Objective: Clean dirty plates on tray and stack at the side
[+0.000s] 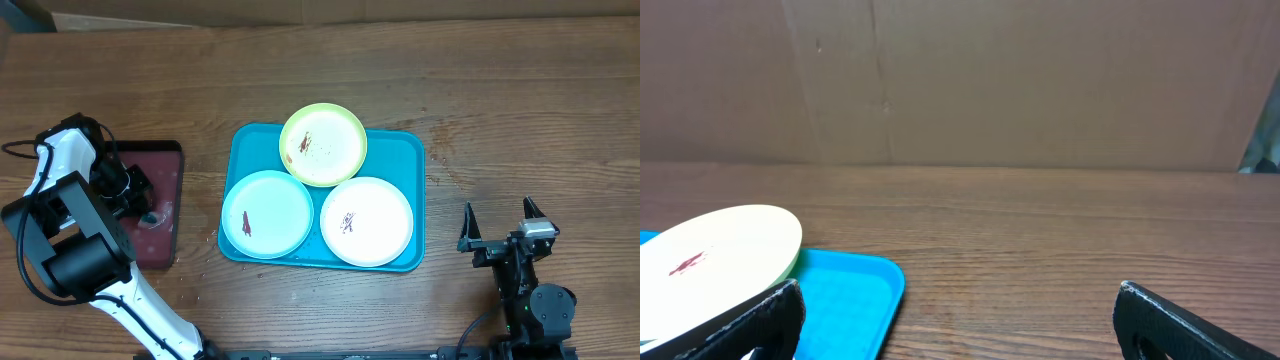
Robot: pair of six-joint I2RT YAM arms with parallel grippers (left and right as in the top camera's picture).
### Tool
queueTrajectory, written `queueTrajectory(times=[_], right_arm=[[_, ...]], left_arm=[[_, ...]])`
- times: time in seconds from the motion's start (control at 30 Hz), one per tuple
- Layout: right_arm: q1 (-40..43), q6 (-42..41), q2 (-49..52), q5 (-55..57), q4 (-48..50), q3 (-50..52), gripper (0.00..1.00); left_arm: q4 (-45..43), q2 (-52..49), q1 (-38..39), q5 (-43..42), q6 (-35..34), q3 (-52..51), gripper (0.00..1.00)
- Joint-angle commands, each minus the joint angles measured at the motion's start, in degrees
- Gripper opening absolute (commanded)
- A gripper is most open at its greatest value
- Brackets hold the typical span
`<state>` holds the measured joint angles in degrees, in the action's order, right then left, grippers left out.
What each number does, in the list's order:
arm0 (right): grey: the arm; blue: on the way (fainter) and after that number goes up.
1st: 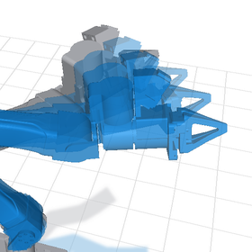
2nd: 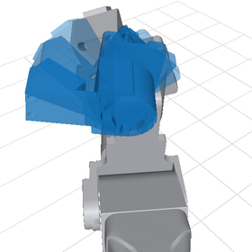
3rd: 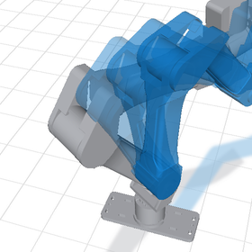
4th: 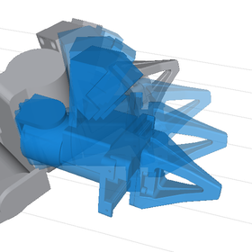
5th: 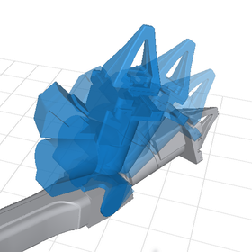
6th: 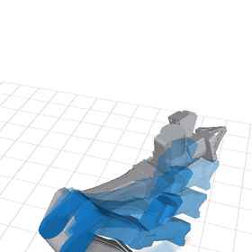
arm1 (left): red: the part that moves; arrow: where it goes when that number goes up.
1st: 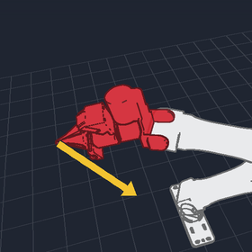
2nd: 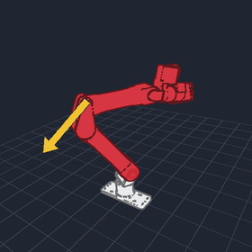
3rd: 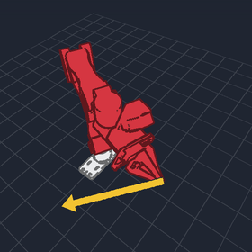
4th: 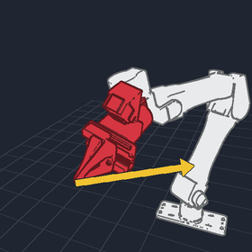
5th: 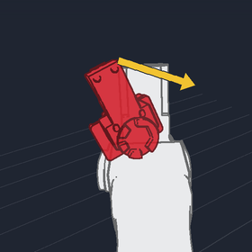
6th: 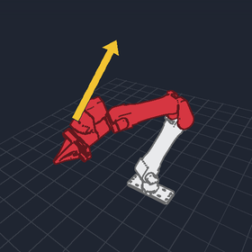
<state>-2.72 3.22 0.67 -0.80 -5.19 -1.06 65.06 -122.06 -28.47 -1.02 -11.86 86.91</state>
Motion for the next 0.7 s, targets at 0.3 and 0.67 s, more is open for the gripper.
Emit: queueTrajectory(times=[0.3, 0.67], right_arm=[[0.2, 0.2, -0.5, 0.5, 0.3, 0.6, 1.0], [0.2, 0.2, -0.5, 0.5, 0.3, 0.6, 1.0]], left_arm=[[-3.6, 0.5, 0.0, 2.8, 0.1, -0.3, 1.0], [-4.2, 0.5, 0.0, 2.9, 0.1, -0.3, 0.54]])
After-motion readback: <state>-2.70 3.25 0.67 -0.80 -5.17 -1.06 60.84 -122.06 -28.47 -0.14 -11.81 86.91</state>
